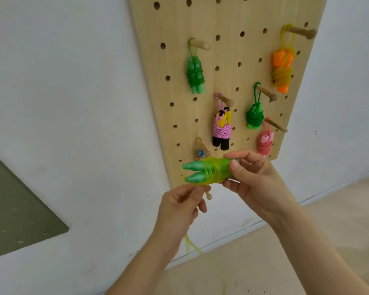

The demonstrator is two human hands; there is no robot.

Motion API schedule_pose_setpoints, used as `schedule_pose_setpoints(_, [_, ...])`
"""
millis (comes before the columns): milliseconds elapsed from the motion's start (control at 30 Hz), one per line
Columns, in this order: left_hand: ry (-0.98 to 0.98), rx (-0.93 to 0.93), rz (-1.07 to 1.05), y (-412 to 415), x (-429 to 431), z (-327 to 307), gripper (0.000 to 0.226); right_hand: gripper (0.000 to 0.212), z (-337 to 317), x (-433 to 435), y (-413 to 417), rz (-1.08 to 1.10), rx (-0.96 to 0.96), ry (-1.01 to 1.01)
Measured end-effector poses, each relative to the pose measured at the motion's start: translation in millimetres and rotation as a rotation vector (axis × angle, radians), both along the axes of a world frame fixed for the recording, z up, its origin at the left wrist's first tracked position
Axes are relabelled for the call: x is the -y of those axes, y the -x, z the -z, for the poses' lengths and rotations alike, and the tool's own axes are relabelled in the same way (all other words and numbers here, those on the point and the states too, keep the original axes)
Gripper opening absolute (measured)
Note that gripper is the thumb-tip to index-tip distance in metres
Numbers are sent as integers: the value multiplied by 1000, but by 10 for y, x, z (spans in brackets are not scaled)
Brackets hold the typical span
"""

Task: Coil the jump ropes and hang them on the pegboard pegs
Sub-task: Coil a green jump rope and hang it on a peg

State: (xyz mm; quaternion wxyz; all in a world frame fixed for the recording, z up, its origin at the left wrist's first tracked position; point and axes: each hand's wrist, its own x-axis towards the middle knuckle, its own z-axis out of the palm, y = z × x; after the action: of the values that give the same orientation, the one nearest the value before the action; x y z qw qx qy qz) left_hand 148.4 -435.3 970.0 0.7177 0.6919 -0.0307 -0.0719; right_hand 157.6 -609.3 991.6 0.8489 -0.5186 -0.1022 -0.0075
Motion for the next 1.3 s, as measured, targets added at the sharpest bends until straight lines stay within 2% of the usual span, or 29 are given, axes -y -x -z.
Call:
schedule_pose_setpoints(100, [-263,156,5,67,-101,49,25,18,71,-197,-14,285,-8,183])
schedule_pose_setpoints(200, [-695,327,122,84,-245,-11,18,15,154,-369,-20,478,60,456])
schedule_pose_setpoints(267, [-1038,515,112,69,-362,-82,19,20,194,-447,-16,536,97,615])
schedule_pose_setpoints(367, [-1260,884,87,-25,-526,-175,23,21,190,-504,16,529,140,734])
schedule_pose_setpoints(433, [-1246,1082,59,-158,-646,-215,31,22,141,-499,56,488,165,790])
schedule_pose_setpoints(533, [-1203,1131,81,-341,-745,-350,44,20,27,-474,133,401,165,775])
schedule_pose_setpoints(600, [-1130,1033,149,-364,-767,-473,43,18,-44,-458,164,351,167,795])
schedule_pose_setpoints(667, [-1063,815,288,-366,-775,-573,33,16,-92,-433,163,297,184,874])
schedule_pose_setpoints(733, [-1051,697,394,-380,-776,-626,24,14,-120,-424,155,254,175,881])
schedule_pose_setpoints(800, [-1164,734,450,-376,-761,-688,27,13,-109,-437,162,249,153,836])
schedule_pose_setpoints(900, [-1504,883,516,-344,-723,-760,37,10,-99,-488,195,225,132,806])
schedule_pose_setpoints(1000, [-1574,948,510,-330,-736,-787,35,16,-121,-481,210,220,135,816])
schedule_pose_setpoints(1100, [-1500,946,452,-315,-747,-812,51,9,-162,-474,220,208,173,885])
schedule_pose_setpoints(1233, [-1261,945,376,-294,-737,-789,45,12,-207,-460,249,151,199,851])
schedule_pose_setpoints(1300, [-1081,820,321,-310,-744,-766,36,12,-224,-420,264,149,211,764])
